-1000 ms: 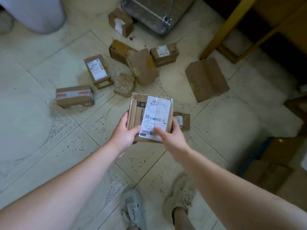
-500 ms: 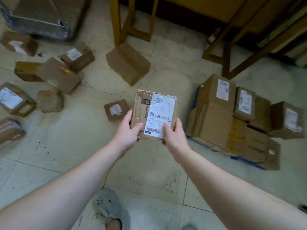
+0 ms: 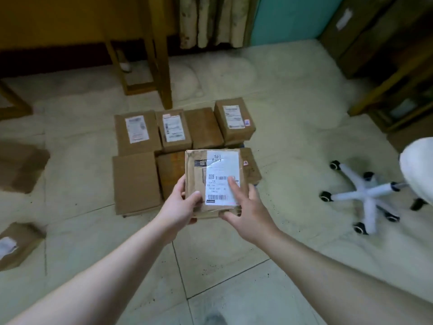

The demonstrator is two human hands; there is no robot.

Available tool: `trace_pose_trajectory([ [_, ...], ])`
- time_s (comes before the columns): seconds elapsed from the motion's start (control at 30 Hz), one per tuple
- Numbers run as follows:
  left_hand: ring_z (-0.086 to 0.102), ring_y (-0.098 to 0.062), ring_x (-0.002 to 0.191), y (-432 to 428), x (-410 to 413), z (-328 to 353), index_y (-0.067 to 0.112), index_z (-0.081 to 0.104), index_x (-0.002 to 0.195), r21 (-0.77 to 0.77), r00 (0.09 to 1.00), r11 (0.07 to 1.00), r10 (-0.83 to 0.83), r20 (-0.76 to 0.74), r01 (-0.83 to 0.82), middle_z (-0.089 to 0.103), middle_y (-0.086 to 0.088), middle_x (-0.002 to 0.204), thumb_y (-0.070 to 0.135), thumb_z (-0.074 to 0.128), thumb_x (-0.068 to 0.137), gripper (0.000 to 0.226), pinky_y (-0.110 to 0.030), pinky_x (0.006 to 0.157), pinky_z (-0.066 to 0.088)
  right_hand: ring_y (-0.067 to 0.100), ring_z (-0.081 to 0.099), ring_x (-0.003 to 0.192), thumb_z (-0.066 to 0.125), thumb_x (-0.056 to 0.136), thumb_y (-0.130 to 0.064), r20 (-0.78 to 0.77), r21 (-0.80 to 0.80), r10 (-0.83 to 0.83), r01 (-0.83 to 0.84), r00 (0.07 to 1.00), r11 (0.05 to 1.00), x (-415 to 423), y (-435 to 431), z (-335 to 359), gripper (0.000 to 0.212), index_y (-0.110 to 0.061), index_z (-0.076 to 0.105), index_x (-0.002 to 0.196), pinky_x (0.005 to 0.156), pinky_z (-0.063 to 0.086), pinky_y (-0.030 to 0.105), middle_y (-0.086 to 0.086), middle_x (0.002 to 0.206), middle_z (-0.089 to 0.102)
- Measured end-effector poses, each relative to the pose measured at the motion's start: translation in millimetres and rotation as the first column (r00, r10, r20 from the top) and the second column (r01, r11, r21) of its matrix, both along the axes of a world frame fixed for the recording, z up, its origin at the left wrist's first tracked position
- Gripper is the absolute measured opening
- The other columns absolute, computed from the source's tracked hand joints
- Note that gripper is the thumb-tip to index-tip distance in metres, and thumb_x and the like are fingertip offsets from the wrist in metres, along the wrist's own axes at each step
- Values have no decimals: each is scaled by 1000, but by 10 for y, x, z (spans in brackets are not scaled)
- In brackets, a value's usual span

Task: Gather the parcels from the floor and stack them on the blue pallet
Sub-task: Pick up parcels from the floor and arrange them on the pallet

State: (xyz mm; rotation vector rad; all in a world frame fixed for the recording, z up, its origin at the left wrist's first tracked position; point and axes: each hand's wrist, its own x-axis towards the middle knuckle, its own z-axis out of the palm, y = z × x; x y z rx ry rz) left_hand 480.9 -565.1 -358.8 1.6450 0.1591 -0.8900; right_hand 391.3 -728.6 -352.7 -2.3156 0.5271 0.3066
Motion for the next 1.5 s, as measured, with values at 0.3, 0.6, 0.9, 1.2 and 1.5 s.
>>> trace_pose_trajectory([
  [0.3, 64, -4, 78, -1556, -223, -66, 52, 19, 141, 158, 963, 950, -270, -25, 270, 63, 19, 90, 38, 55, 91, 63, -30, 62, 55, 17, 44, 117, 60, 91, -39, -16, -84, -60, 59, 998, 995, -530, -1492, -153, 79, -42, 7, 150, 96, 44, 32, 1, 140, 23],
  [0.6, 53, -10, 109, -2227, 608, -530, 35, 23, 147, 310, 898, 857, -439, 19, 412, 54, 2, 134, 38, 46, 95, 57, -27, 87, 39, 10, 43, 113, 60, 91, -39, -39, -92, -89, 85, 995, 992, 146, -2269, -617, 77, -39, 11, 150, 93, 42, 25, -2, 137, 25],
  [0.9, 31, -30, 136, -2401, 1004, -1271, 20, 22, 148, 703, 705, 465, -706, -73, 538, 28, -10, 153, 37, 44, 96, 59, -43, 110, 31, 22, 39, 125, 57, 93, -36, -143, -104, 17, -32, 990, 994, 698, -2982, -1223, 73, -32, 13, 151, 104, 39, 34, 5, 141, 23],
  [1.2, 1, -27, 145, -2671, 1044, -2140, 27, 5, 150, 715, 776, 479, -615, -141, 509, -5, -3, 159, 34, 48, 95, 71, -42, 116, 16, 13, 38, 120, 61, 92, -25, 11, 26, 174, -175, 985, 984, 1144, -3465, -2072, 77, -33, 14, 151, 102, 36, 27, 9, 142, 25],
  [1.5, 25, -33, 137, -2775, 900, -2367, 17, 20, 148, 706, 753, 437, -625, -208, 557, 12, -12, 156, 28, 44, 96, 59, -44, 110, 30, 21, 41, 123, 56, 94, -26, -146, 66, 270, -263, 952, 963, 911, -3642, -2356, 71, -34, 12, 150, 92, 39, 26, 6, 146, 23],
])
